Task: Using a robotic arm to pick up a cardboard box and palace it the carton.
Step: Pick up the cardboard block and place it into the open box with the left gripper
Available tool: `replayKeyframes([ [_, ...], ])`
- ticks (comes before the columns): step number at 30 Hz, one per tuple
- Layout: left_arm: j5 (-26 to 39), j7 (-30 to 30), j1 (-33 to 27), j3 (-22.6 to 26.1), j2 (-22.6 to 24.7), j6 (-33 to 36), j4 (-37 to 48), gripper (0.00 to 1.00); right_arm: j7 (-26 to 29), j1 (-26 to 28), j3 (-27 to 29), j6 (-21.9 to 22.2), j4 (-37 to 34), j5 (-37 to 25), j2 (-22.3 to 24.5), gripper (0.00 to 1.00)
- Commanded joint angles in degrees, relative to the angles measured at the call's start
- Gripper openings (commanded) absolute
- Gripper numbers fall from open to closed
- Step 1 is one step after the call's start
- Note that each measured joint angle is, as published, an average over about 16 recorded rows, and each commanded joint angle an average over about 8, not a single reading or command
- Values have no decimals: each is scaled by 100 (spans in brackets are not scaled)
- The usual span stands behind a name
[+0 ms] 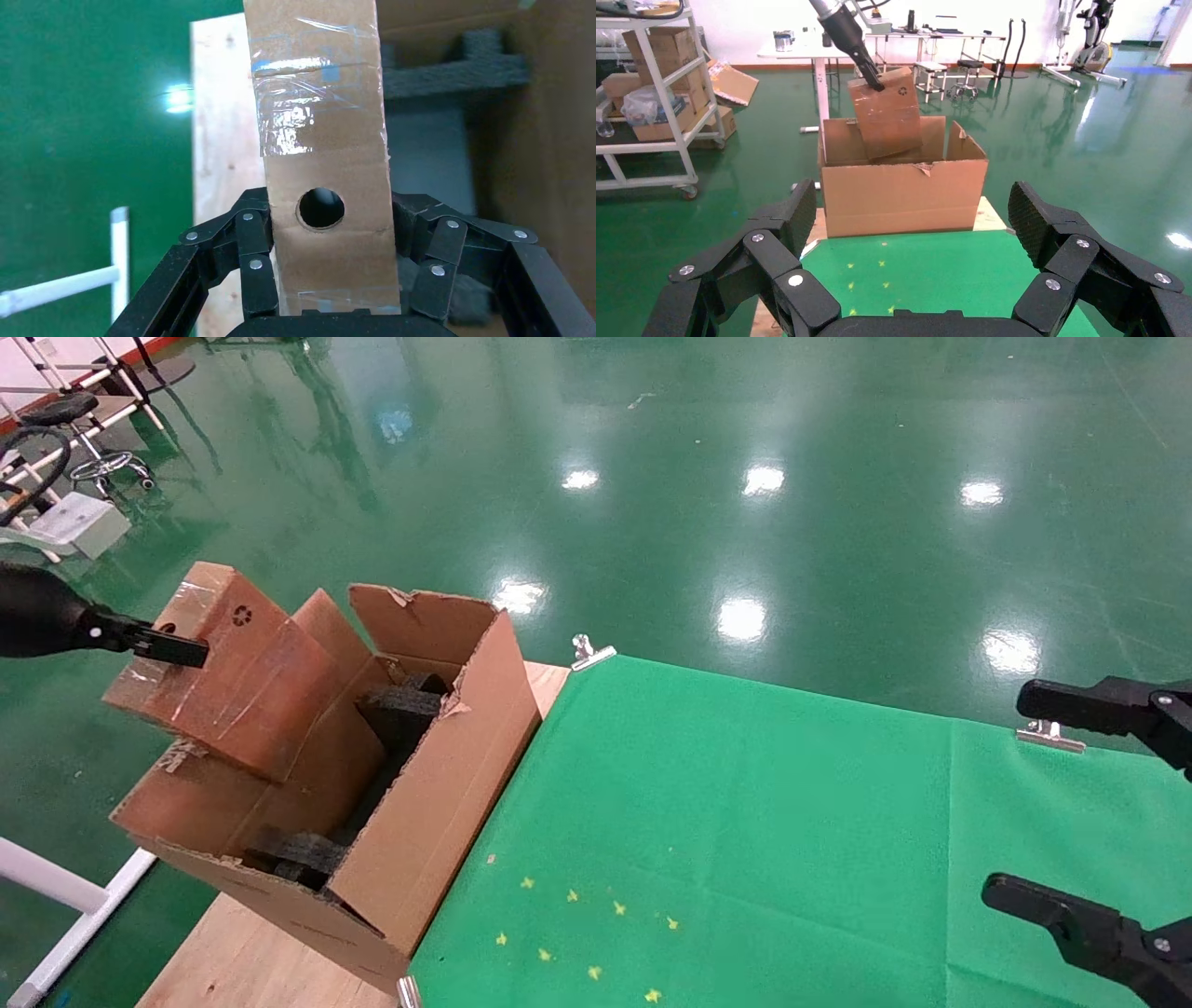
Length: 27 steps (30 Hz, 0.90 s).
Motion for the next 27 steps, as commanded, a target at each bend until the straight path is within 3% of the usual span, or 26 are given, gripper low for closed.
replayKeyframes([
  [1,-33,22,149,-24,26,-284,83,0,0,0,0,0,0,0,0,100],
  [27,-185,-145,1297,-127,577,-927,315,0,0,0,0,0,0,0,0,100],
])
